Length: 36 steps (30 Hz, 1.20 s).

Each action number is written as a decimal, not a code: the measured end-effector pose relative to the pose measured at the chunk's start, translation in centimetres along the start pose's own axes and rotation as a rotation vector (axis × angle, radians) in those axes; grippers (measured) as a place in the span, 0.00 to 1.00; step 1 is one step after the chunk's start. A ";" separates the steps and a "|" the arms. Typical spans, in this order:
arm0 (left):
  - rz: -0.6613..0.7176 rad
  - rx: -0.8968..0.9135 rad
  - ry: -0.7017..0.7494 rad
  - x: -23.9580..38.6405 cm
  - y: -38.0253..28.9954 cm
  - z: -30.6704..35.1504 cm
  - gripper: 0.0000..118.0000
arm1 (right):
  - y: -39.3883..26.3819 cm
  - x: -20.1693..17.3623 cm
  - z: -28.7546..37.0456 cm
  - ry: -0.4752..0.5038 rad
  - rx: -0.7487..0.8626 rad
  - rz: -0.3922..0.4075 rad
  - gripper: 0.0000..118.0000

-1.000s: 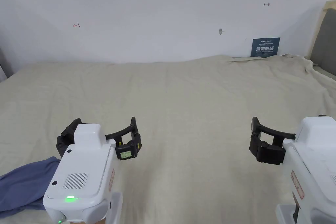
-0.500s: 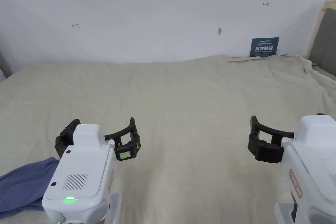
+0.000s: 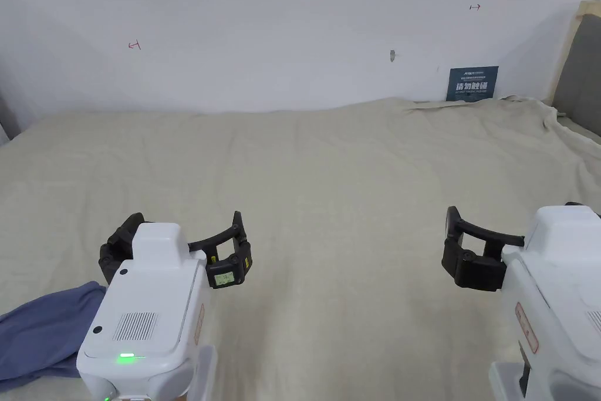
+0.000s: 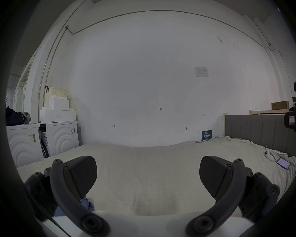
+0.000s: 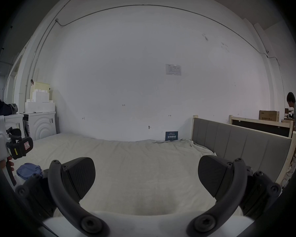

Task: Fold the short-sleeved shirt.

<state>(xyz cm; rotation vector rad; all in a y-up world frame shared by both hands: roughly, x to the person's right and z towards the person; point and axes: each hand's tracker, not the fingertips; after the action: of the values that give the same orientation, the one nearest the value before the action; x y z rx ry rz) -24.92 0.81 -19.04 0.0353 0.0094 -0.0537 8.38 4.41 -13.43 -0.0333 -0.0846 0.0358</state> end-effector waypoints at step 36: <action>-0.020 0.016 -0.008 0.1 0.3 -0.2 1.00 | -0.1 0.3 -0.2 -0.006 0.019 0.014 1.00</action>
<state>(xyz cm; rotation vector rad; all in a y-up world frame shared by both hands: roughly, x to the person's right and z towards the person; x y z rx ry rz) -24.81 1.06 -19.21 0.0512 0.0011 -0.0738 8.72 4.29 -13.57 -0.0146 -0.0897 0.0511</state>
